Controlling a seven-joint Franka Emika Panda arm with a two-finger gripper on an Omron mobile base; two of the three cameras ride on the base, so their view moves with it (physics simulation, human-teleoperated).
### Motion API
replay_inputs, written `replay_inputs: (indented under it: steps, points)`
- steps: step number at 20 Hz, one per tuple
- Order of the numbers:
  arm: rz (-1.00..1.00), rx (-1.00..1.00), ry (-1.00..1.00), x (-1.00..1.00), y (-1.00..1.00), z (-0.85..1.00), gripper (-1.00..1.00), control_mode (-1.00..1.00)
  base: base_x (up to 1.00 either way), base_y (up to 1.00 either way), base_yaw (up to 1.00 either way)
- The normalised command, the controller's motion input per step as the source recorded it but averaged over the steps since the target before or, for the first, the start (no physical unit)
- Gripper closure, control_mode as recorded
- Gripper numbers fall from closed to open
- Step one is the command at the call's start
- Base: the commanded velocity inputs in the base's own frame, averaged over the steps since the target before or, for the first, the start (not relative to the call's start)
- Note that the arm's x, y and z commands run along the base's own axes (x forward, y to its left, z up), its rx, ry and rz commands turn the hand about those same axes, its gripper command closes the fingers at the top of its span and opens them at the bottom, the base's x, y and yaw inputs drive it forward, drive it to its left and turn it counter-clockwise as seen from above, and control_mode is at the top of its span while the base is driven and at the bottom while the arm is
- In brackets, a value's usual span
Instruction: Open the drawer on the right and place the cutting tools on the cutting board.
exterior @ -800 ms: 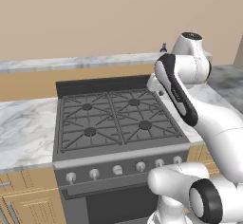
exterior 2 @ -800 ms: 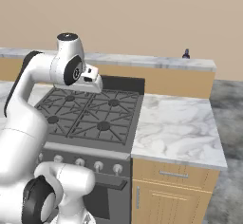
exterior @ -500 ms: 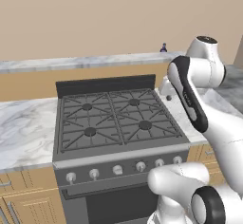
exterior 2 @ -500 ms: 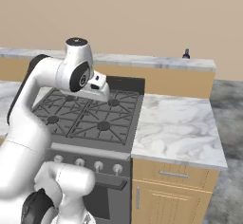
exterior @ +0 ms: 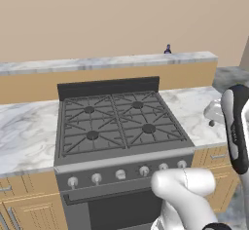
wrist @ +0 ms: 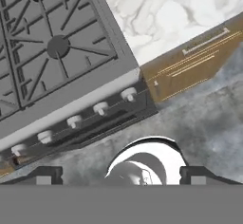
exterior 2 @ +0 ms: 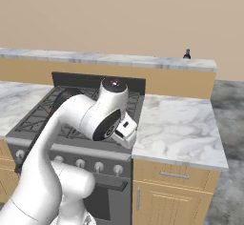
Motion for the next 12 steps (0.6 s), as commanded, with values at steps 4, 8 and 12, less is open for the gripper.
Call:
replay_inputs:
  steps: [4, 8, 12]
  points:
    - [-0.40, 0.16, 0.04, -0.68, -1.00, -0.54, -1.00, -1.00, 0.00, 0.00, 0.00]
    - [-0.46, 0.13, 0.02, -0.46, -1.00, -0.66, -1.00, -1.00, 0.00, 0.00, 0.00]
    - [-0.50, 0.23, 0.00, -0.07, -0.95, -0.77, -1.00, -1.00, 0.00, 0.00, 0.00]
